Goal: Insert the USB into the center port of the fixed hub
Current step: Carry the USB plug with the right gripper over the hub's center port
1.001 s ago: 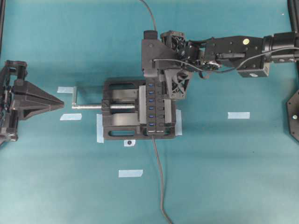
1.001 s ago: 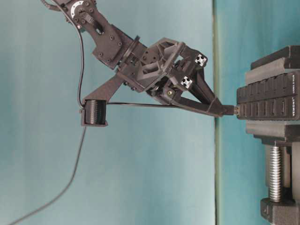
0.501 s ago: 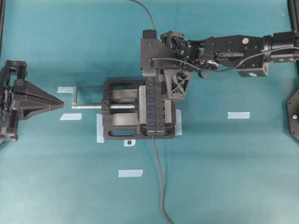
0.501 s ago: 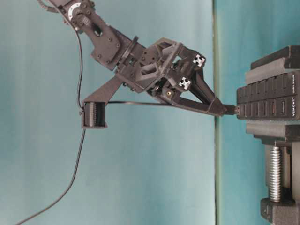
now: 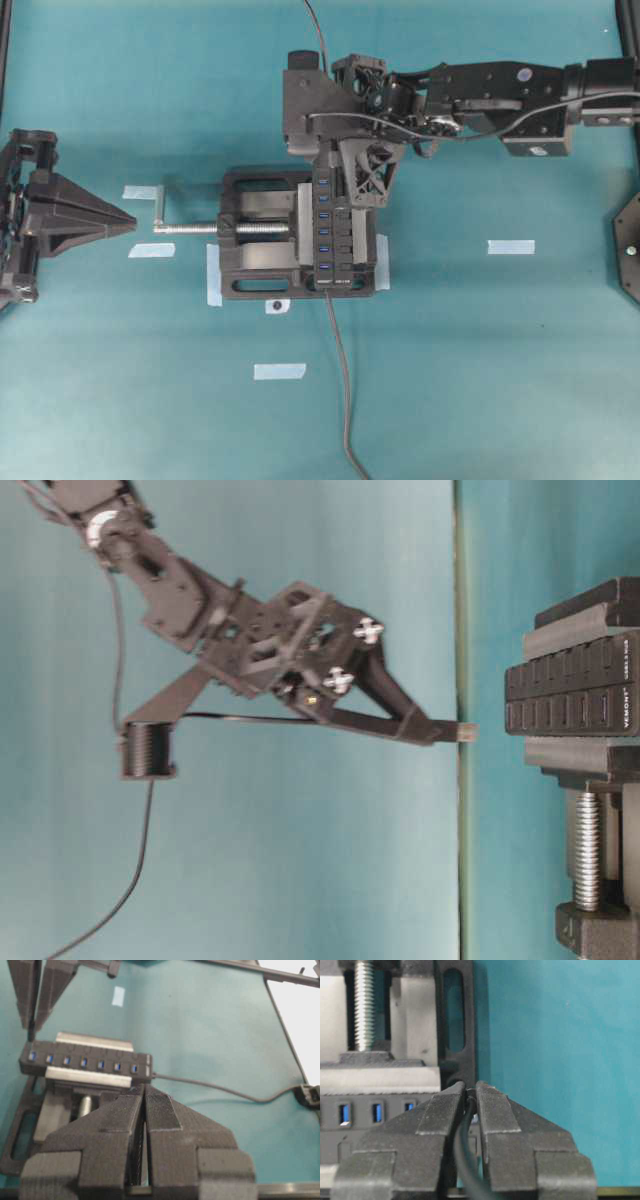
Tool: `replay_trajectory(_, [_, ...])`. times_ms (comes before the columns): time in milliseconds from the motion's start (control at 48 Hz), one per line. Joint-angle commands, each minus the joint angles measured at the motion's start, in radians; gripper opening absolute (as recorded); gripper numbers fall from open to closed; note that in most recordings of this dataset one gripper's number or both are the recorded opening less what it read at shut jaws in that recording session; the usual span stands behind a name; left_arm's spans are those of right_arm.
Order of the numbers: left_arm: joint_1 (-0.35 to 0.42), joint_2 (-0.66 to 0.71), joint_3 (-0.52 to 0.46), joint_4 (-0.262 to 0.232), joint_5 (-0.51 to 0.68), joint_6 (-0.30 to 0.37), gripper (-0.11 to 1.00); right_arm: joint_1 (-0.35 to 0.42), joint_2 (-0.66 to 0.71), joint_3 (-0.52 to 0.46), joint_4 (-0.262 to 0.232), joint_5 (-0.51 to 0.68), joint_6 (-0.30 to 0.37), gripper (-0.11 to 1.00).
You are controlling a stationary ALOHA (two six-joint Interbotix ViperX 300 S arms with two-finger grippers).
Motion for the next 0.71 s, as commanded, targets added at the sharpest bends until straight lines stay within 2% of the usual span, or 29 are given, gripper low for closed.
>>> replay_trajectory(0, [-0.002,0.0,-0.011,0.002,-0.005,-0.002,0.0,0.014,-0.041,-0.034,0.012,0.023,0.005,0.11])
replay_trajectory(188, [-0.002,0.0,-0.011,0.002,-0.005,-0.002,0.0,0.031,-0.058,-0.058,0.051,0.1,0.006,0.11])
replay_trajectory(688, [-0.002,0.0,-0.012,0.002,-0.005,-0.002,0.0,0.084,-0.074,-0.071,0.049,0.132,0.069,0.1])
